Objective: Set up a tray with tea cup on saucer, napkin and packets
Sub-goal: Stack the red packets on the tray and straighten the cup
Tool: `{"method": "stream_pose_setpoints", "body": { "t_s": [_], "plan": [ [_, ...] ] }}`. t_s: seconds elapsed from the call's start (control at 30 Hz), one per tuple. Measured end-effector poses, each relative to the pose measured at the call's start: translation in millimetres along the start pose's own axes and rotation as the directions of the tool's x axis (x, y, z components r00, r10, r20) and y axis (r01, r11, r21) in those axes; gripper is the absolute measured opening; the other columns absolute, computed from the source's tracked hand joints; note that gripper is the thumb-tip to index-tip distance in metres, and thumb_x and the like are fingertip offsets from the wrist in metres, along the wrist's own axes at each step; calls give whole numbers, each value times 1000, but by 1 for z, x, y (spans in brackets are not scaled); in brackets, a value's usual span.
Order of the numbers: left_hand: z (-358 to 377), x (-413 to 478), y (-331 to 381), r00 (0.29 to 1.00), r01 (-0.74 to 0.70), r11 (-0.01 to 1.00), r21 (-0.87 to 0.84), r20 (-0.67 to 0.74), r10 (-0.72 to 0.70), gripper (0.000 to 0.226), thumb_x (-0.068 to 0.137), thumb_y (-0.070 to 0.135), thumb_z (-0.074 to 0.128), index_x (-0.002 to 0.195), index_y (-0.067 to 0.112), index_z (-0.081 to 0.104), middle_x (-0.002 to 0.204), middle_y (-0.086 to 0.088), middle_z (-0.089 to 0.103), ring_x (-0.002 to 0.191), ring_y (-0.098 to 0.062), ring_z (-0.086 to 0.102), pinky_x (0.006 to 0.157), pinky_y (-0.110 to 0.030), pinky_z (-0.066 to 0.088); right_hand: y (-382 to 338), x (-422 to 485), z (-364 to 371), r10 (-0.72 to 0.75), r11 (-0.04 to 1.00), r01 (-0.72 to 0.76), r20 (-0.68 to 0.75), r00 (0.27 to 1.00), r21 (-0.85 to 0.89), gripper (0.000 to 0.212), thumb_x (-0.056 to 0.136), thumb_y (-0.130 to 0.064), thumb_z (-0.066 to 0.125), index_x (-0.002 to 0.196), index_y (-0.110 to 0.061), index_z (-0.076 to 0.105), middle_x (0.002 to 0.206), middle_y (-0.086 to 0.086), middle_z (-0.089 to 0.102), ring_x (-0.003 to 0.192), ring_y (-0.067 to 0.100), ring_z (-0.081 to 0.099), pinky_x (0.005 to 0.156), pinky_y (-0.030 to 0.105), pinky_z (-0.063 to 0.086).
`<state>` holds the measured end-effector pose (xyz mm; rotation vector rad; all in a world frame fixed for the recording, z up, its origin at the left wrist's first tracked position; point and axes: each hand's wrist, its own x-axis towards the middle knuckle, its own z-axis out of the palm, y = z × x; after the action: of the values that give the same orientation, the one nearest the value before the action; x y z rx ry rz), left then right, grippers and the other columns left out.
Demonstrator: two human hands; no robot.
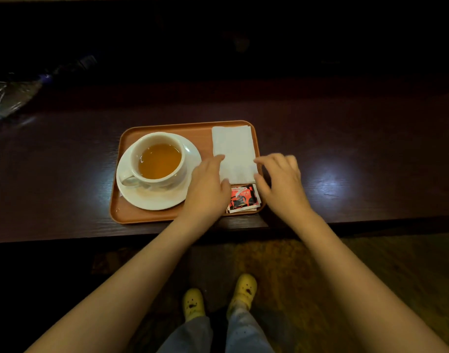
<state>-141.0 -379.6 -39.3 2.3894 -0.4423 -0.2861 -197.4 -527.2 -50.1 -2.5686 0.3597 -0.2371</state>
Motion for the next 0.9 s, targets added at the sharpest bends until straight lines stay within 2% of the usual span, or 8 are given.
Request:
{"method": "stream_pose_setpoints", "body": {
  "t_s": [0.1, 0.23, 0.5, 0.67, 0.77, 0.83, 0.9],
  "plan": [
    [10, 24, 3, 995, -94, 980, 175, 32, 89, 44, 89, 10, 49, 132, 20, 43, 145, -4, 40, 135, -23, 31, 111, -37, 27, 2, 30, 6, -95, 987, 105, 84, 992, -125, 38, 86, -22, 53, 124, -18, 50, 126, 2, 54, 115, 24, 36, 93, 38, 28],
    [24, 35, -3, 980, -182, 931, 317, 130, 148, 39, 89, 10, 48, 128, 17, 48, 145, -9, 40, 133, -27, 30, 110, -40, 27, 10, 51, 16, -139, 959, 183, 200, 970, -219, 42, 86, -24, 53, 127, -18, 48, 130, 4, 49, 121, 25, 33, 103, 42, 22],
    [32, 39, -6, 983, -185, 928, 324, 82, 167, 38, 88, 11, 53, 125, 17, 51, 140, -9, 44, 128, -27, 35, 107, -40, 31, 19, 60, 20, -164, 961, 198, 179, 970, -193, 41, 85, -26, 54, 125, -17, 50, 126, 6, 49, 123, 26, 32, 106, 43, 19],
    [22, 32, 1, 984, -170, 948, 269, 104, 147, 42, 90, 15, 49, 131, 18, 44, 145, -6, 38, 133, -24, 29, 111, -37, 26, 14, 57, 18, -147, 980, 167, 168, 975, -112, 44, 85, -26, 54, 127, -17, 47, 129, 6, 48, 124, 25, 31, 106, 44, 21],
    [-7, 16, 7, 981, -190, 970, 152, 0, 192, 48, 89, 18, 50, 135, 20, 39, 149, -4, 34, 137, -20, 25, 111, -33, 20, 2, 62, 12, -165, 986, 169, 174, 971, -5, 50, 85, -27, 57, 131, -17, 42, 136, 6, 45, 128, 25, 29, 107, 43, 24],
    [-37, -3, 4, 960, -230, 971, 66, -150, 238, 52, 86, 16, 54, 135, 20, 39, 145, -3, 41, 133, -17, 32, 108, -31, 22, -10, 68, 8, -187, 981, 171, 220, 957, 90, 57, 84, -29, 60, 135, -17, 38, 142, 5, 41, 133, 25, 26, 109, 44, 26],
    [-65, -25, -9, 929, -210, 978, 13, -308, 204, 56, 83, 11, 57, 135, 19, 38, 140, -4, 45, 129, -13, 35, 106, -33, 27, -25, 73, 8, -202, 971, 149, 311, 929, 185, 66, 83, -33, 62, 139, -18, 31, 148, 5, 34, 138, 23, 23, 111, 43, 25]
  ]
}}
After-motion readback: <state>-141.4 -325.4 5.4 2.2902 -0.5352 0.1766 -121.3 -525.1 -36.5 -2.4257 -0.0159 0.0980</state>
